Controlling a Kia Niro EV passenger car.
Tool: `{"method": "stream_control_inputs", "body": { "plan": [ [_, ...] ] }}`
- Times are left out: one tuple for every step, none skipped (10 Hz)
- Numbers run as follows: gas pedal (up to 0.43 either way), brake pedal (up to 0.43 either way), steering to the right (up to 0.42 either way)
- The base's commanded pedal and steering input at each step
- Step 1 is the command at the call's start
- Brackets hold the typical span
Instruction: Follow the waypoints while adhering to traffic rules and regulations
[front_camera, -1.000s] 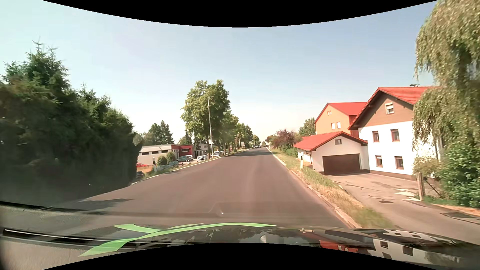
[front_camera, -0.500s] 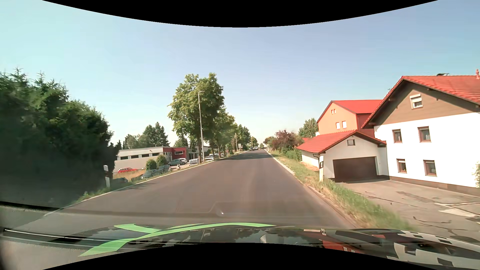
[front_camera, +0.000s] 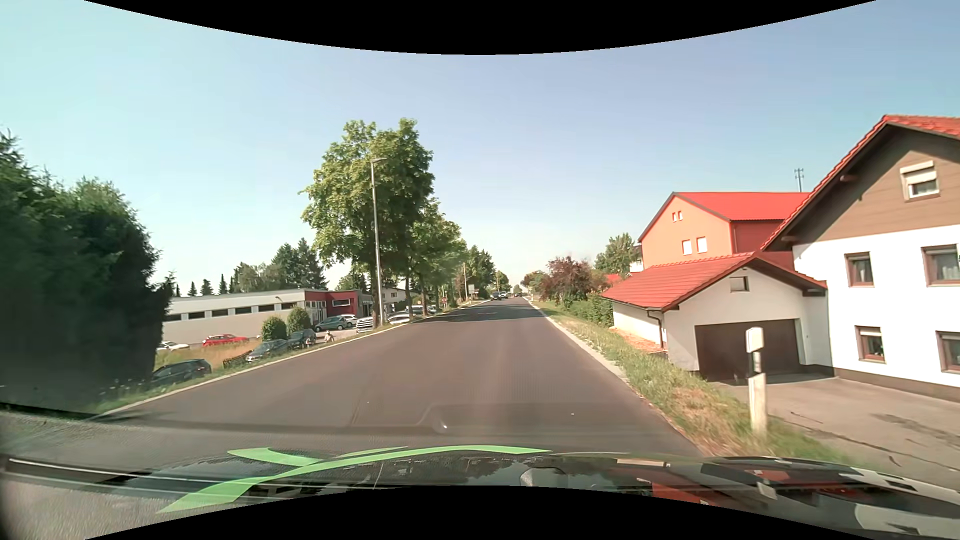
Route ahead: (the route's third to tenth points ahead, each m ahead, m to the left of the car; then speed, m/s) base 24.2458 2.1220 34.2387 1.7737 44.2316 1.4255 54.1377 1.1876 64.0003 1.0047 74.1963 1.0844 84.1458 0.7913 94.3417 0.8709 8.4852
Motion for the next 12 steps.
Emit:
{"method": "stream_control_inputs", "body": {
  "plan": [
    [0.169, 0.000, 0.006],
    [0.177, 0.000, 0.008],
    [0.177, 0.000, 0.013],
    [0.177, 0.000, 0.017],
    [0.157, 0.000, 0.014],
    [0.130, 0.000, 0.012],
    [0.130, 0.000, 0.011],
    [0.130, 0.000, 0.011],
    [0.130, 0.000, 0.012],
    [0.130, 0.000, 0.012],
    [0.138, 0.000, 0.012],
    [0.138, 0.000, 0.009]
  ]
}}
